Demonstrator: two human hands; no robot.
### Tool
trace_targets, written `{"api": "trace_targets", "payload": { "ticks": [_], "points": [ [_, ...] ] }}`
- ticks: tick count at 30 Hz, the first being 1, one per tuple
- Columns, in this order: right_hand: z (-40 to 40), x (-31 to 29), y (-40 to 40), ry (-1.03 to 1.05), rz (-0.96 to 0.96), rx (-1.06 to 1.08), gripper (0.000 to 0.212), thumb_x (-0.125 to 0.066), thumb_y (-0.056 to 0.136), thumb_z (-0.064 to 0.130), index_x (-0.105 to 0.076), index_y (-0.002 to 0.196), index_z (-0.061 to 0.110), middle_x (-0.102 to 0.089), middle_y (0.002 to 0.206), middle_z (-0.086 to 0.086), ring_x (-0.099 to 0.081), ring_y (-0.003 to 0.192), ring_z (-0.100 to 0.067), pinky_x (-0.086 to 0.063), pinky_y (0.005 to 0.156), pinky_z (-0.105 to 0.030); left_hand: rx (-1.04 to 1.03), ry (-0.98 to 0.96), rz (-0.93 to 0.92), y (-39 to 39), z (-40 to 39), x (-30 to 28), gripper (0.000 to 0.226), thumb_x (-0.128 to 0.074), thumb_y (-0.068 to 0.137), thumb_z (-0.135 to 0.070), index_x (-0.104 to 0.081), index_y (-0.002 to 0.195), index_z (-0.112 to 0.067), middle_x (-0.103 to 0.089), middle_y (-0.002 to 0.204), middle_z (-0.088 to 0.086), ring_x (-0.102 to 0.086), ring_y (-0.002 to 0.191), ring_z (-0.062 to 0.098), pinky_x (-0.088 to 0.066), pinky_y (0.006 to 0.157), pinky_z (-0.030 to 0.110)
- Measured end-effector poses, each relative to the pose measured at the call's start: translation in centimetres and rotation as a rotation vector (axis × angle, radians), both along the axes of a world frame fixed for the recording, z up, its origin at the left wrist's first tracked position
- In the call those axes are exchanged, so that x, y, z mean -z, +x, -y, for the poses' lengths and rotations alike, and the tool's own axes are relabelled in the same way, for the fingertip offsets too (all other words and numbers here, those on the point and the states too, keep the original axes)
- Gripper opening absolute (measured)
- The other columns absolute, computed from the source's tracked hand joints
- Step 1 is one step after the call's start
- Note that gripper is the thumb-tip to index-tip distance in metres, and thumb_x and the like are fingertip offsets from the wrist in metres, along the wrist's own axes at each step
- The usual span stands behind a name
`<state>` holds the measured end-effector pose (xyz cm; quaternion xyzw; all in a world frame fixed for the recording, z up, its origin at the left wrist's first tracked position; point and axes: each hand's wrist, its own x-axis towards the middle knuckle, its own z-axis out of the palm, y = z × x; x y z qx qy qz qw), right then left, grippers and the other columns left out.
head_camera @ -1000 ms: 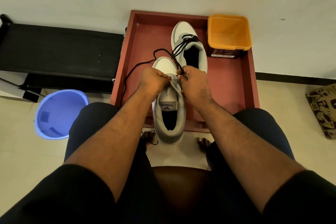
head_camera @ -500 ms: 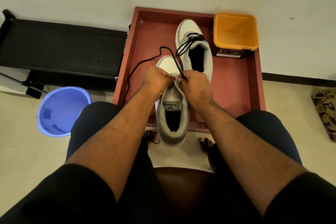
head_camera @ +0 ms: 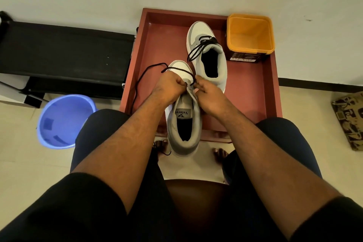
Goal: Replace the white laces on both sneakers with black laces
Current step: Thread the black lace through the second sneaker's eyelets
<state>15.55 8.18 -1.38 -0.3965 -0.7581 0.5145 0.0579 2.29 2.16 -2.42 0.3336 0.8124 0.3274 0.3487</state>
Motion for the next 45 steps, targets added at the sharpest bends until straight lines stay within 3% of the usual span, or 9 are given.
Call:
{"api": "trace_targets", "payload": {
  "ticks": [6, 9, 16, 25, 28, 31, 36, 40, 45],
  "points": [
    [1.7, -1.5, 2.6, 0.085, -0.046, 0.065, 0.036, -0.070, 0.086, 0.023, -0.054, 0.117, 0.024, -0.063, 0.101, 0.006, -0.063, 0.093, -0.013, -0.056, 0.075, -0.033, 0.100, -0.120, 0.013, -0.2, -0.2, -1.2, 0.015, -0.049, 0.084, -0.003, -0.061, 0.074, -0.001, -0.053, 0.063, 0.008, -0.050, 0.065, 0.025, -0.043, 0.063, 0.037],
    [1.9, -1.1, 2.3, 0.263, -0.089, 0.082, 0.012, -0.067, 0.086, 0.010, -0.056, 0.088, 0.015, -0.062, 0.082, 0.001, -0.062, 0.074, -0.018, -0.056, 0.065, -0.039, 0.170, -0.115, -0.077, 0.4, 0.4, -2.6, 0.020, -0.049, 0.087, -0.006, -0.053, 0.068, -0.006, -0.051, 0.065, 0.009, -0.047, 0.067, 0.025, -0.041, 0.062, 0.037],
    [1.7, 0.2, 1.6, 0.258, -0.126, 0.116, 0.025, -0.055, 0.077, 0.002, -0.048, 0.072, 0.025, -0.056, 0.070, 0.001, -0.052, 0.066, -0.020, -0.053, 0.055, -0.050, 0.183, -0.003, -0.095, 5.0, 4.6, -6.9, 0.031, -0.055, 0.086, -0.009, -0.047, 0.056, -0.011, -0.047, 0.056, 0.006, -0.040, 0.050, 0.014, -0.034, 0.051, 0.030],
    [2.1, -1.1, 1.8, 0.703, 0.048, -0.359, 0.029, -0.057, 0.088, 0.002, -0.069, 0.115, 0.006, -0.051, 0.137, -0.014, -0.054, 0.121, -0.029, -0.048, 0.097, -0.037, 0.094, 0.110, 0.059, 7.3, 8.5, -6.5, 0.012, -0.057, 0.095, -0.017, -0.067, 0.091, -0.012, -0.067, 0.084, 0.001, -0.063, 0.082, 0.017, -0.053, 0.084, 0.037],
    [2.1, -1.2, 2.0, 0.631, 0.022, -0.321, 0.028, -0.054, 0.091, 0.003, -0.070, 0.113, 0.003, -0.050, 0.139, -0.012, -0.053, 0.122, -0.026, -0.044, 0.099, -0.034, 0.375, -0.062, -0.188, 6.9, 9.4, -6.3, 0.021, -0.058, 0.092, -0.044, -0.064, 0.104, -0.028, -0.065, 0.109, -0.010, -0.057, 0.109, 0.013, -0.028, 0.110, 0.055],
    [2.2, -0.7, 2.1, 0.536, -0.061, -0.252, 0.024, -0.058, 0.092, 0.005, -0.071, 0.111, 0.002, -0.053, 0.135, -0.012, -0.052, 0.122, -0.026, -0.042, 0.103, -0.035, 0.692, -0.319, -0.529, 6.7, 10.8, -5.5, 0.060, -0.062, 0.082, -0.058, -0.048, 0.135, -0.033, -0.042, 0.146, -0.011, -0.018, 0.146, 0.017, 0.015, 0.107, 0.066],
    [2.6, -0.8, 2.2, 0.727, -0.011, -0.162, 0.020, -0.061, 0.093, 0.021, -0.073, 0.103, 0.010, -0.054, 0.138, 0.000, -0.046, 0.114, -0.023, -0.042, 0.098, -0.031, 0.677, -0.300, -0.662, 6.4, 11.0, -3.9, 0.029, -0.056, 0.088, -0.046, -0.062, 0.113, -0.035, -0.060, 0.122, -0.006, -0.043, 0.131, 0.014, 0.020, 0.110, 0.057],
    [4.1, -2.3, 3.4, 0.460, -0.177, -0.103, 0.018, -0.064, 0.091, 0.023, -0.069, 0.094, 0.006, -0.067, 0.120, -0.003, -0.051, 0.113, -0.011, -0.040, 0.096, -0.029, 0.602, -0.299, -0.632, 6.4, 10.2, -3.5, 0.023, -0.059, 0.086, -0.046, -0.068, 0.099, -0.030, -0.060, 0.110, -0.005, -0.050, 0.119, 0.015, 0.007, 0.114, 0.055],
    [7.7, -6.7, 5.8, -0.238, -0.475, 0.166, 0.036, -0.048, 0.101, 0.026, -0.054, 0.071, 0.006, -0.061, 0.056, -0.015, -0.060, 0.051, -0.024, -0.056, 0.065, -0.030, 0.470, -0.219, -0.595, 6.3, 9.6, -3.9, 0.015, -0.060, 0.087, -0.044, -0.062, 0.081, -0.031, -0.060, 0.097, -0.006, -0.053, 0.109, 0.017, -0.004, 0.112, 0.052]
  ]
}}
